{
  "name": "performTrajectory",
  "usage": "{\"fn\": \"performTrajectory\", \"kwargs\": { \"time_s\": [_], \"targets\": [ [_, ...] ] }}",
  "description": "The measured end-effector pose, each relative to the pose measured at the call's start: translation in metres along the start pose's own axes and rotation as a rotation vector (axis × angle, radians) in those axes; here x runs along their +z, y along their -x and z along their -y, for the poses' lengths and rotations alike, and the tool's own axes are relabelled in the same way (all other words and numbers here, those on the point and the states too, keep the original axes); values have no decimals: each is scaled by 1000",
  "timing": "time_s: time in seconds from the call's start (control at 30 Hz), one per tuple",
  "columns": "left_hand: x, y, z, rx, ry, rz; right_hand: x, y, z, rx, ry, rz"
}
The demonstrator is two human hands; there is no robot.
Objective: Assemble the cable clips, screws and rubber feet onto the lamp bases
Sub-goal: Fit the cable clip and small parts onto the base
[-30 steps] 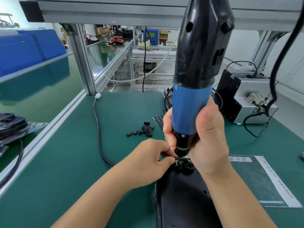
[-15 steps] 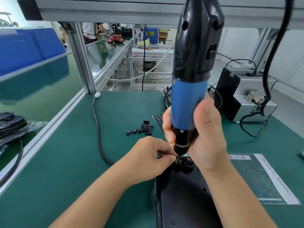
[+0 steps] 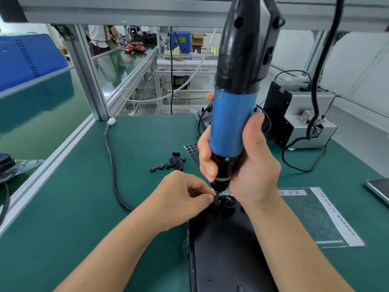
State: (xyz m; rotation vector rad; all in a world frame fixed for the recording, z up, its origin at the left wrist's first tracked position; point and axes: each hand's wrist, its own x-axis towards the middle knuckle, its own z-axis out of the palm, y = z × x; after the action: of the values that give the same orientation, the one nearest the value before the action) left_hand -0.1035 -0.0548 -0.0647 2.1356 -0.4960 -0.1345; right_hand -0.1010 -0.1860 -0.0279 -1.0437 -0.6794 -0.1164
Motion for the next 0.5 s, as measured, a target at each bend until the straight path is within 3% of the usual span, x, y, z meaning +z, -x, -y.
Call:
{"fn": "performTrajectory", "kwargs": {
  "time_s": [0.5],
  "targets": [
    [1, -2, 7, -23, -7, -4, -10, -6, -6, 127, -264, 188]
  ]
}}
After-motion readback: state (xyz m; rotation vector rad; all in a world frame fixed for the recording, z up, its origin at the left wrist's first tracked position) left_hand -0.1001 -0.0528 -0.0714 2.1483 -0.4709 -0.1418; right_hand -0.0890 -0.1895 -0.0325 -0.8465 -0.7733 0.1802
